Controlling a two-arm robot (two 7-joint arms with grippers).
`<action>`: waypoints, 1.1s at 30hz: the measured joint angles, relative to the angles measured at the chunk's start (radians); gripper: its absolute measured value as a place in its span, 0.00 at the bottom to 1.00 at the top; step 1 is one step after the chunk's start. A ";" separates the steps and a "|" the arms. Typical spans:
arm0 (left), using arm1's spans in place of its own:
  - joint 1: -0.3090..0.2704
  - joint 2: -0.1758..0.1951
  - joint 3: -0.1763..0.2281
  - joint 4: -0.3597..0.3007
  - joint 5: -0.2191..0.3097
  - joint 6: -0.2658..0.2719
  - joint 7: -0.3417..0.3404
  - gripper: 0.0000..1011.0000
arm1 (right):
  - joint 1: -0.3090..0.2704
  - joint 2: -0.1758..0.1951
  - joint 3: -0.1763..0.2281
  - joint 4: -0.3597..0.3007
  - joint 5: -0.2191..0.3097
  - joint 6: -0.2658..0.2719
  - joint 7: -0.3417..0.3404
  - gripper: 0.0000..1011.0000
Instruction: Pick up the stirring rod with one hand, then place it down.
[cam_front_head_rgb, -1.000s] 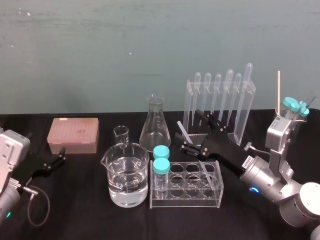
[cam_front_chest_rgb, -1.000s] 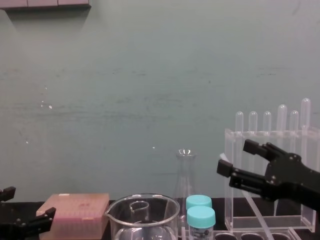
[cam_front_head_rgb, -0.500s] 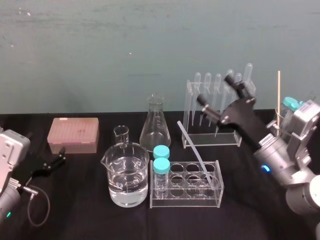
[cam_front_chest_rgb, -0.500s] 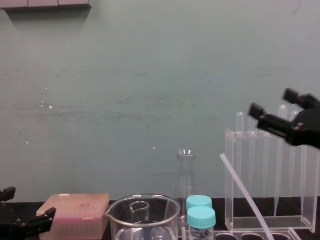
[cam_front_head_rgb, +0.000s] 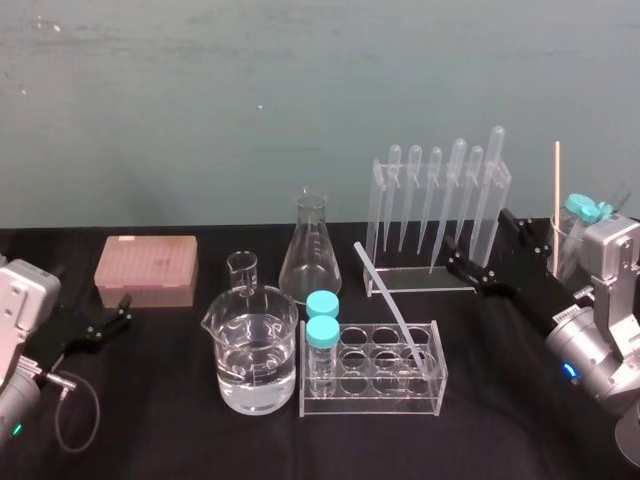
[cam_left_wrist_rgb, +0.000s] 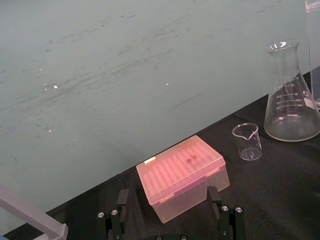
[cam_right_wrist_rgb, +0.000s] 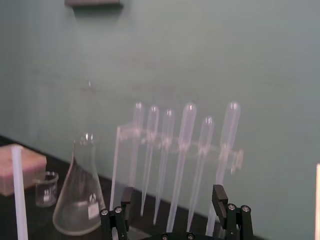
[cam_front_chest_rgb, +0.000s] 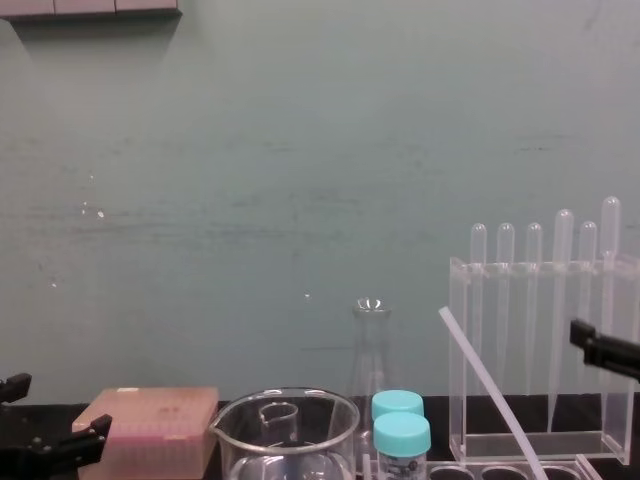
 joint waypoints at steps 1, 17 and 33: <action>0.000 0.000 0.000 0.000 0.000 0.000 0.000 0.99 | 0.000 0.000 0.000 0.000 0.000 0.000 0.000 0.99; 0.000 0.000 0.000 0.000 0.000 0.000 0.000 0.99 | 0.002 -0.001 -0.001 0.001 0.001 -0.009 0.001 0.99; 0.000 0.000 0.000 0.000 0.000 0.000 0.000 0.99 | 0.004 -0.002 -0.002 0.002 0.004 -0.016 0.001 0.99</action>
